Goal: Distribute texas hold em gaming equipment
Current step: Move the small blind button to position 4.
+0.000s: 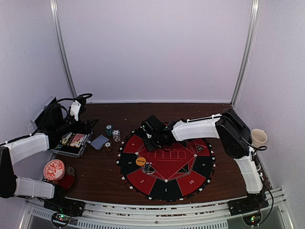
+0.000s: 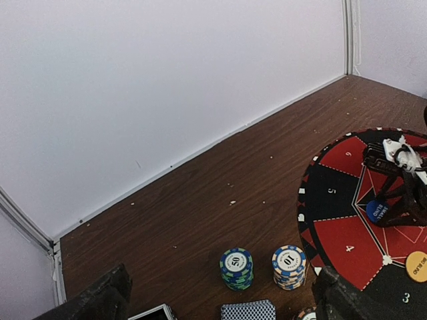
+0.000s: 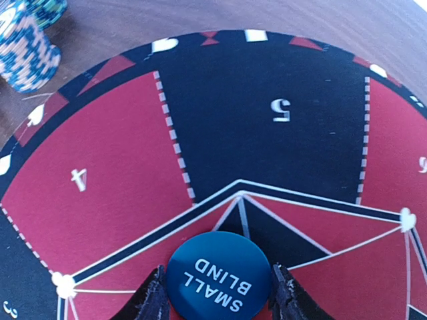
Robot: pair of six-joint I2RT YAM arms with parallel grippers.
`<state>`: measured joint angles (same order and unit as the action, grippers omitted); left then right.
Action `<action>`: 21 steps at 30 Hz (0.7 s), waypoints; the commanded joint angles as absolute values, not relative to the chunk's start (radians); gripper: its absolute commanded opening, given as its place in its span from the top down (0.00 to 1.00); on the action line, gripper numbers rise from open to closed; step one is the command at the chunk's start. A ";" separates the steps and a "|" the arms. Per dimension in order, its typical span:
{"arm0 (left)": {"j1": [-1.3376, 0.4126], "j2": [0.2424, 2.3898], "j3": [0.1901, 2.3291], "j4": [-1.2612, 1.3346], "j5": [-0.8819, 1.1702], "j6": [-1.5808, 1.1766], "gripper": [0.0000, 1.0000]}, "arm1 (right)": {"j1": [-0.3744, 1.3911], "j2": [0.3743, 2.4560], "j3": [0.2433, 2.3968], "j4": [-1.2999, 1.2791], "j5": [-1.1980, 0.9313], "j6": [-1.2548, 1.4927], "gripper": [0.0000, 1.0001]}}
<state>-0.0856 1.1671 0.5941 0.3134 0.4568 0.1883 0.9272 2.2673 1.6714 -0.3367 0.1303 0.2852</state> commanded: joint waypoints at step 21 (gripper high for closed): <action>-0.079 1.181 0.609 0.347 0.469 0.182 0.02 | 0.936 2.372 1.776 -0.325 0.135 0.260 0.49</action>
<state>-0.0856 1.1736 0.5941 0.3134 0.4568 0.1883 0.9363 2.3363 1.7592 -0.3214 0.1040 0.2695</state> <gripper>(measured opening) 0.978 0.508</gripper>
